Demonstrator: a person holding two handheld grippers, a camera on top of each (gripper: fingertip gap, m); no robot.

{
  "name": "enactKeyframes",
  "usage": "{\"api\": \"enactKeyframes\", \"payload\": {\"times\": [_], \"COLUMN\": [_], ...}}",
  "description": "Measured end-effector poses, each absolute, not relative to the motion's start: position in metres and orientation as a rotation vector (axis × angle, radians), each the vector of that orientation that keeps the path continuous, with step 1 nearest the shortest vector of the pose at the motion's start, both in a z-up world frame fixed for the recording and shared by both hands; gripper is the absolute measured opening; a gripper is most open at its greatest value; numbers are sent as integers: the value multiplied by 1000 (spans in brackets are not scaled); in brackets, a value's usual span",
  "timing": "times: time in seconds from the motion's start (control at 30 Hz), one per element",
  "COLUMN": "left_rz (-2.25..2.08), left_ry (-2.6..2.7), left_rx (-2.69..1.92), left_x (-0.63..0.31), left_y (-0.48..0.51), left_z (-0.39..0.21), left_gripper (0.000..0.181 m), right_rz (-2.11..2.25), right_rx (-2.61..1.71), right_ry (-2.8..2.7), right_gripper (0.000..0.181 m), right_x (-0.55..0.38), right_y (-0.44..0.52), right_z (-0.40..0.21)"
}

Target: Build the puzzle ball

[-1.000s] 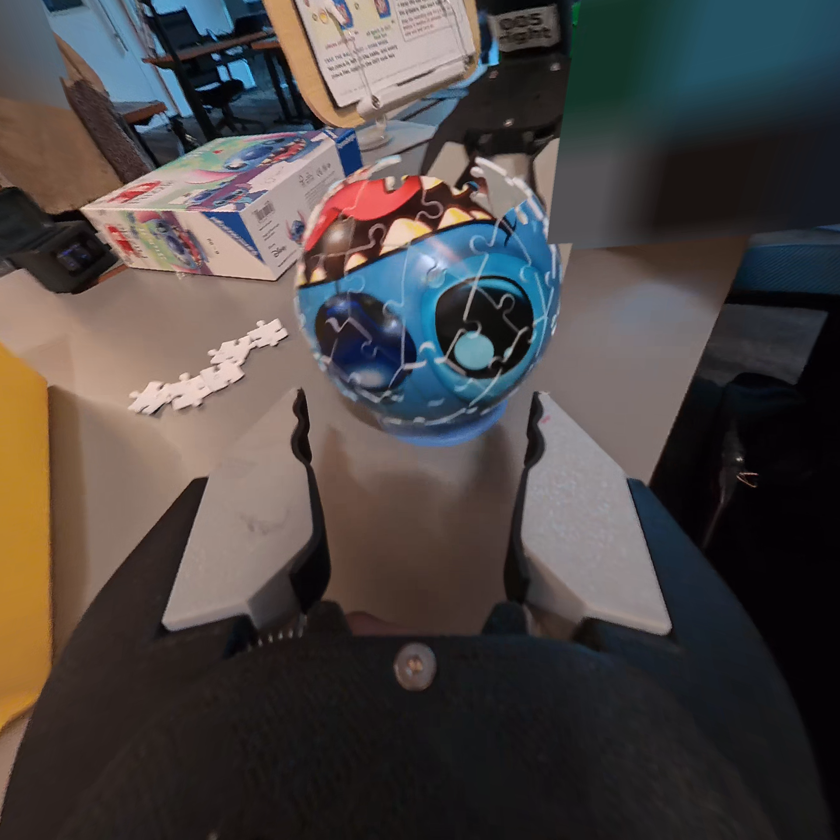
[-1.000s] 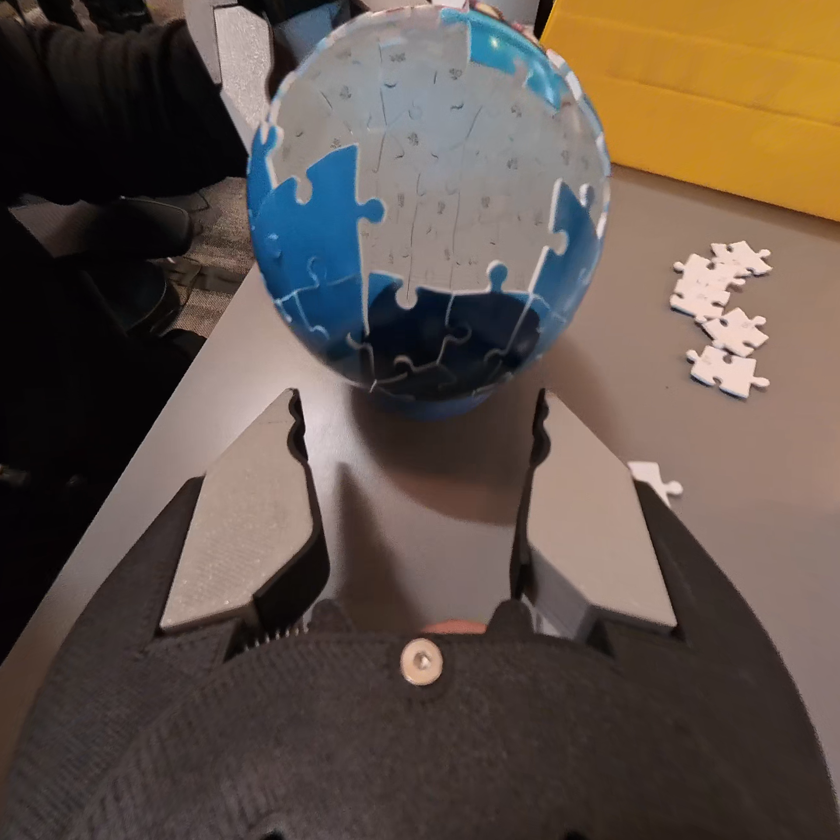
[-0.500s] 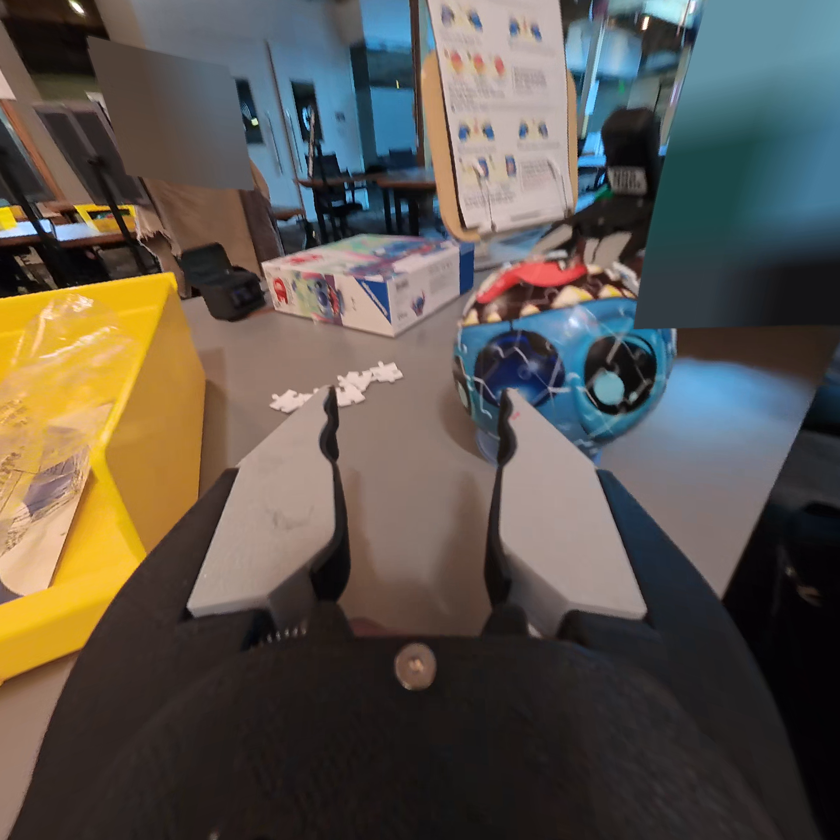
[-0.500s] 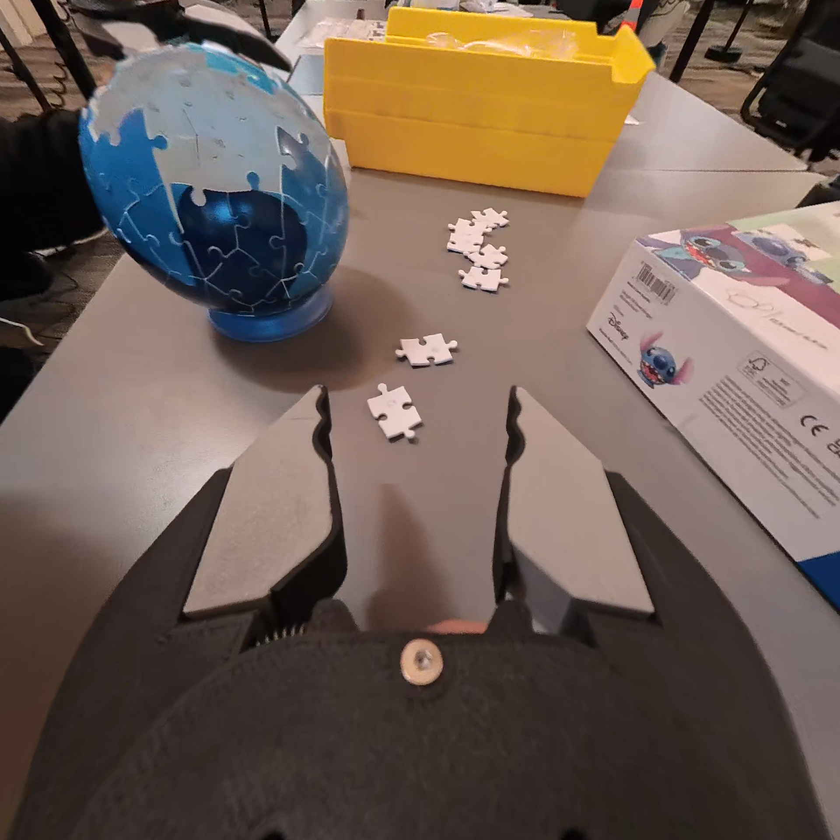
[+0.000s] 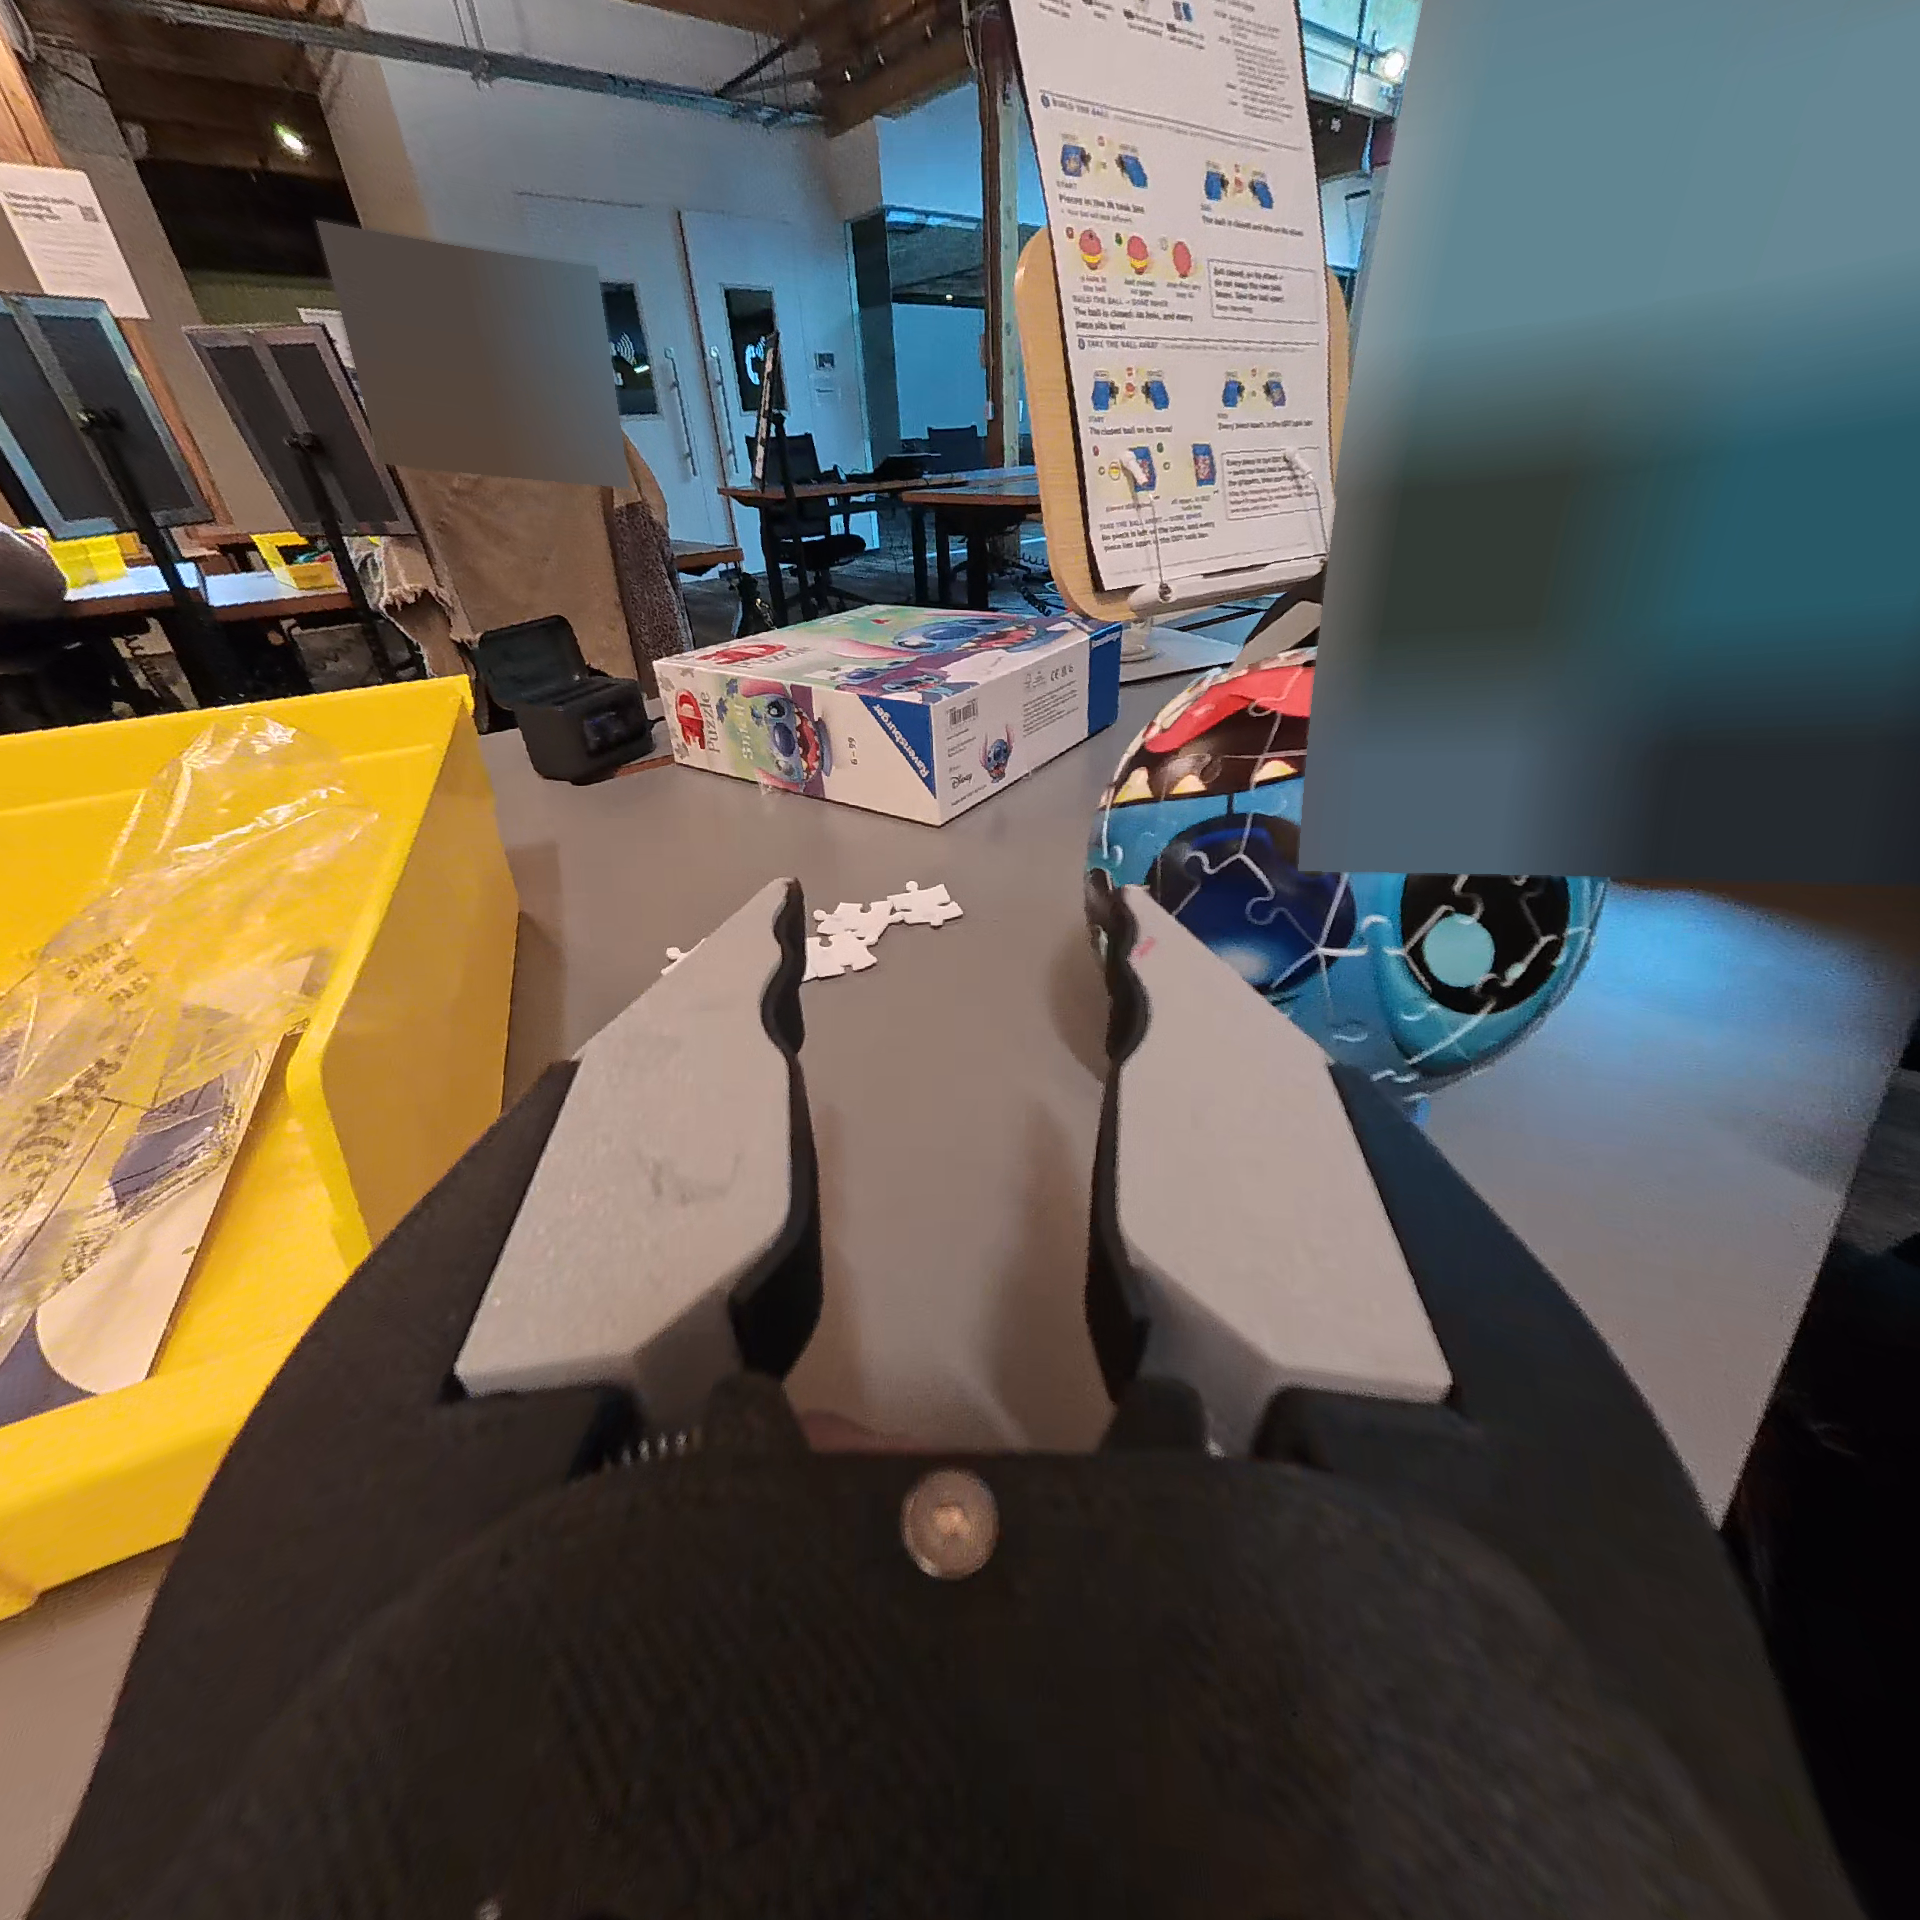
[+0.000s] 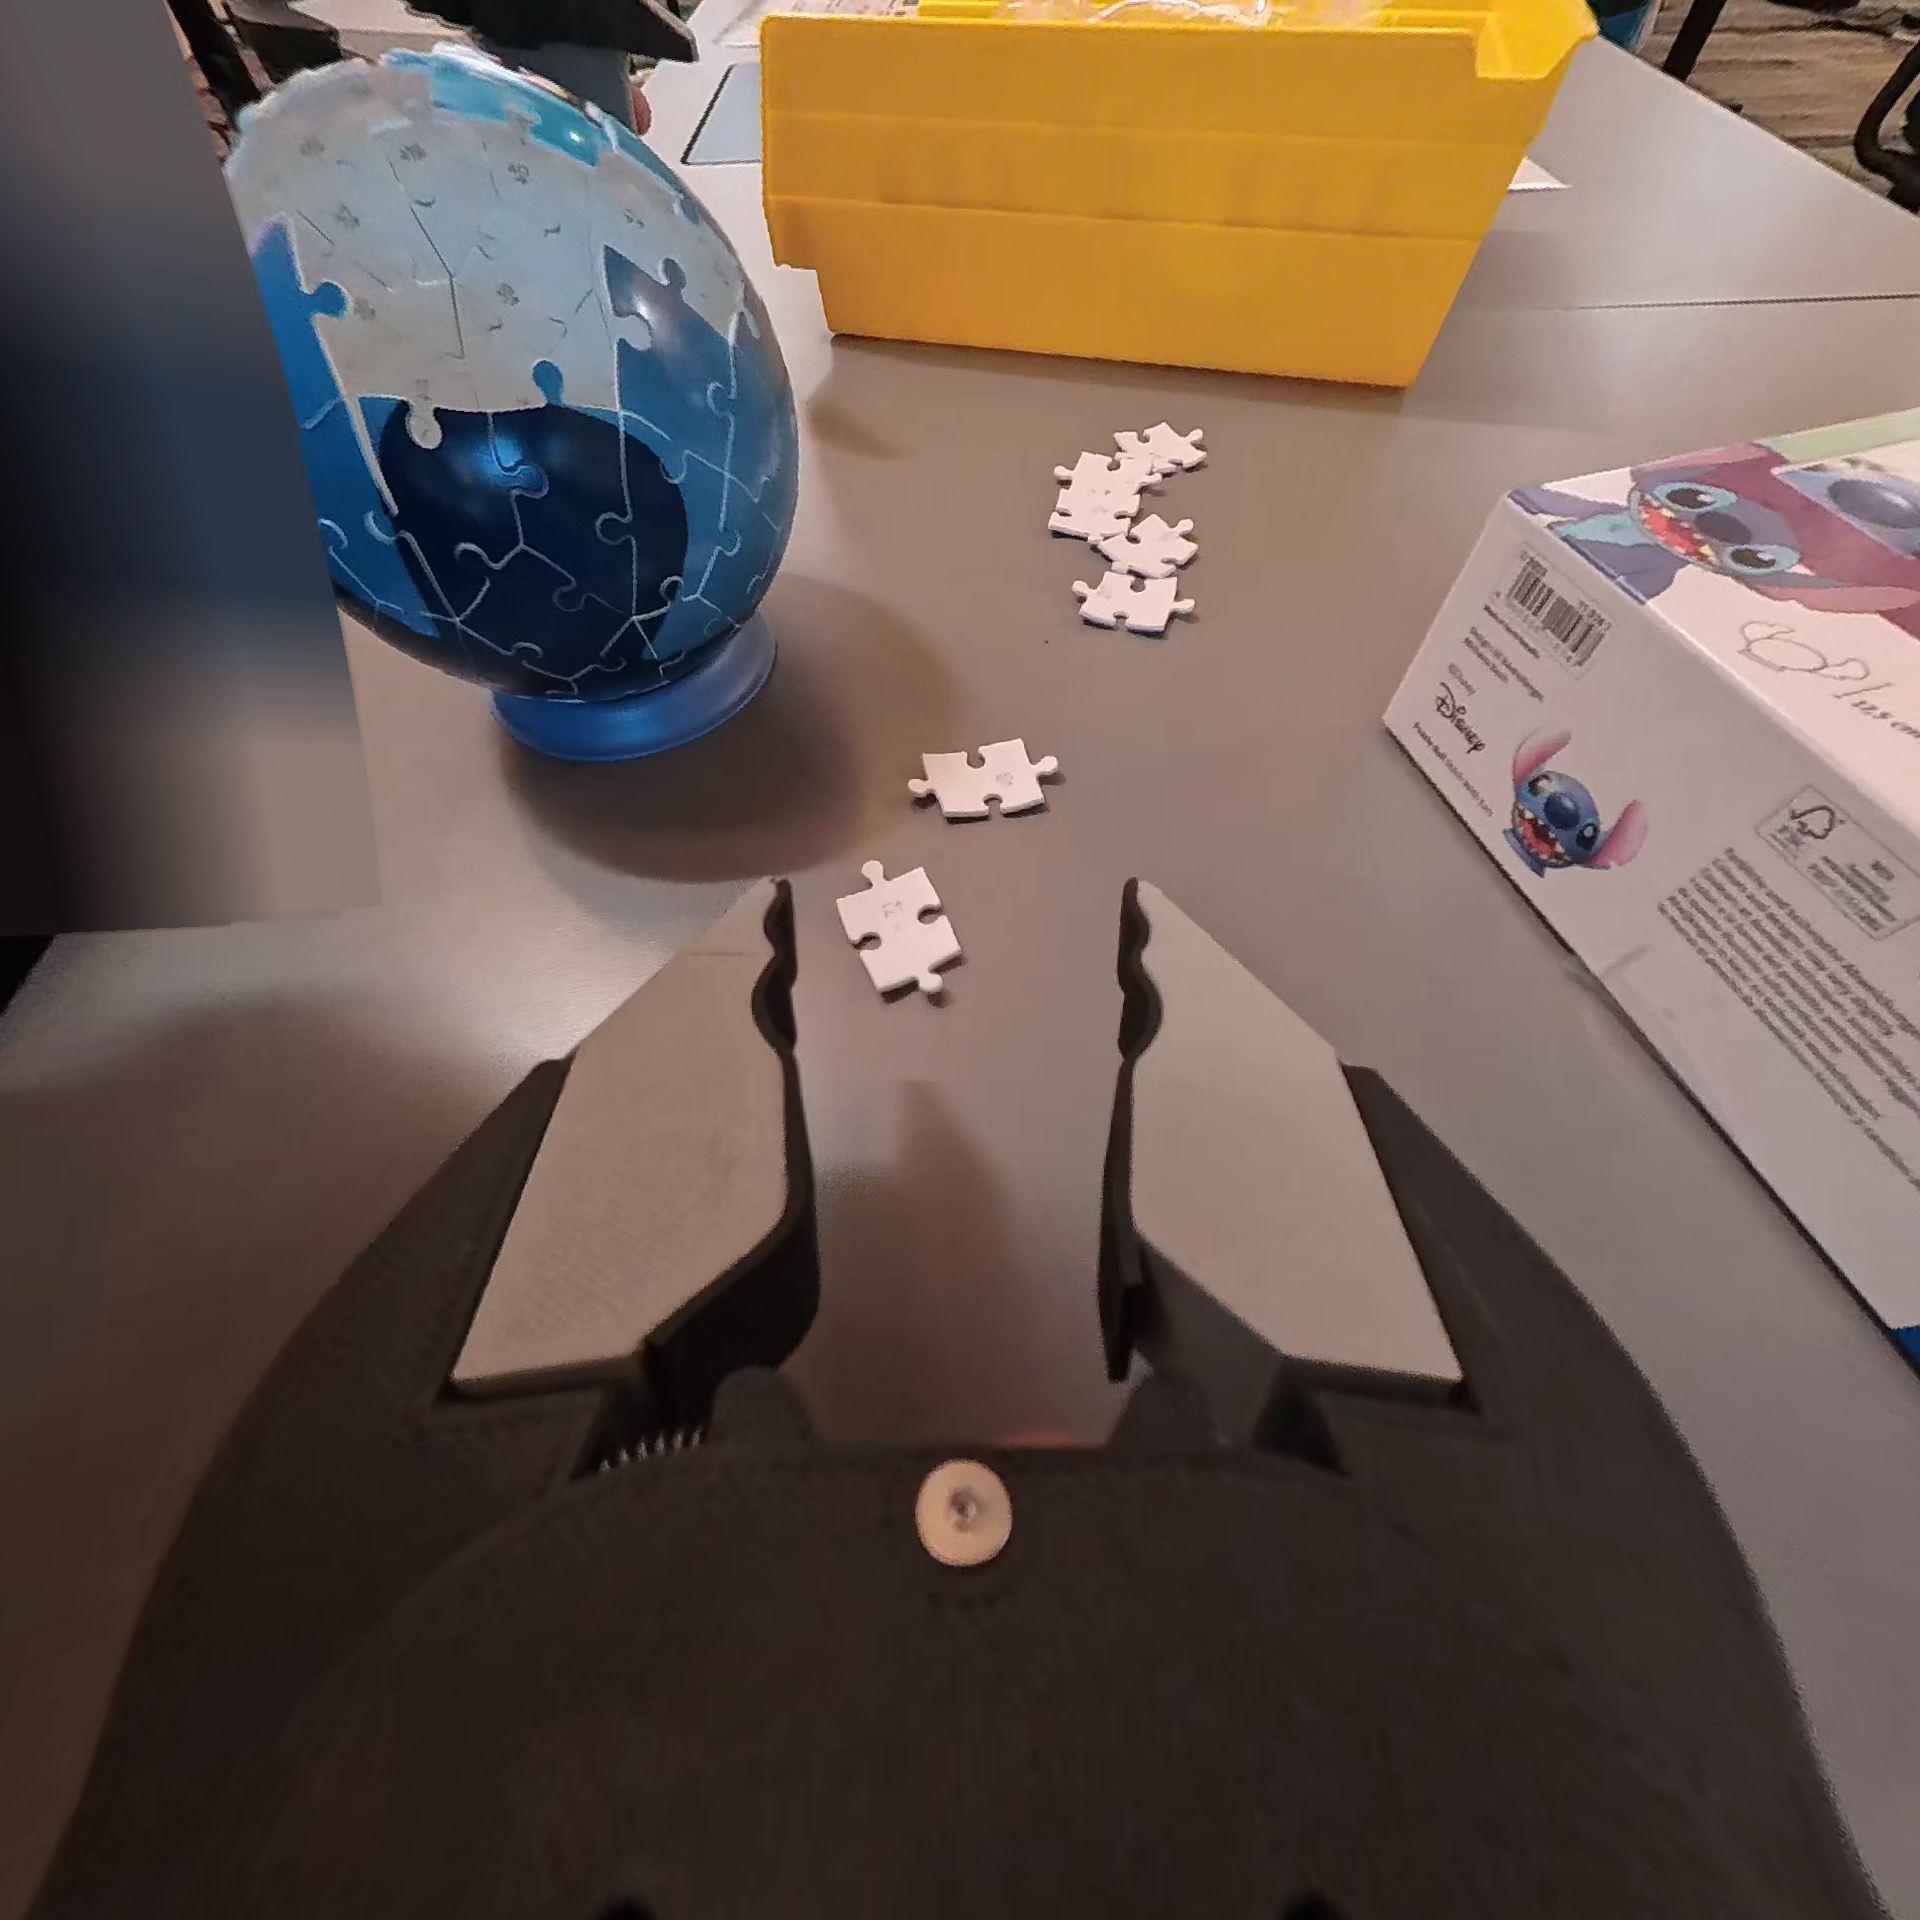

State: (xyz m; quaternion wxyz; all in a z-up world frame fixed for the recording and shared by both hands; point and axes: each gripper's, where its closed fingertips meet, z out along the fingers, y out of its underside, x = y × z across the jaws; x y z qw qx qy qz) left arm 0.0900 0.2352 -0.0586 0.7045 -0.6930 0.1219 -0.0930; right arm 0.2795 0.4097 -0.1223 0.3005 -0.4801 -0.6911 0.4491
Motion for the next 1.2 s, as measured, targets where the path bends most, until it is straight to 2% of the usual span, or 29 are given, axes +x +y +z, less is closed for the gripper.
{"api": "enactKeyframes", "payload": {"times": [0.47,0.7,0.9,1.13,1.2], "left_rz": [-197,-207,-227,-210,-216], "left_ry": [231,204,187,196,191], "left_rx": [-1525,-1516,-1503,-1494,-1494], "left_x": [83,78,76,77,76], "left_y": [236,237,236,235,235], "left_z": [-56,-54,-52,-51,-51], "left_gripper": [46,29,29,28,28], "right_rz": [1073,1060,881,928,917], "right_rx": [-1227,-1213,-1199,-1317,-1304], "right_ry": [-1835,-1829,-2083,-2150,-2150], "right_gripper": [55,52,62,27,27], "right_x": [269,247,213,206,207], "right_y": [416,418,384,383,384], "right_z": [-126,-124,-158,-168,-168]}}
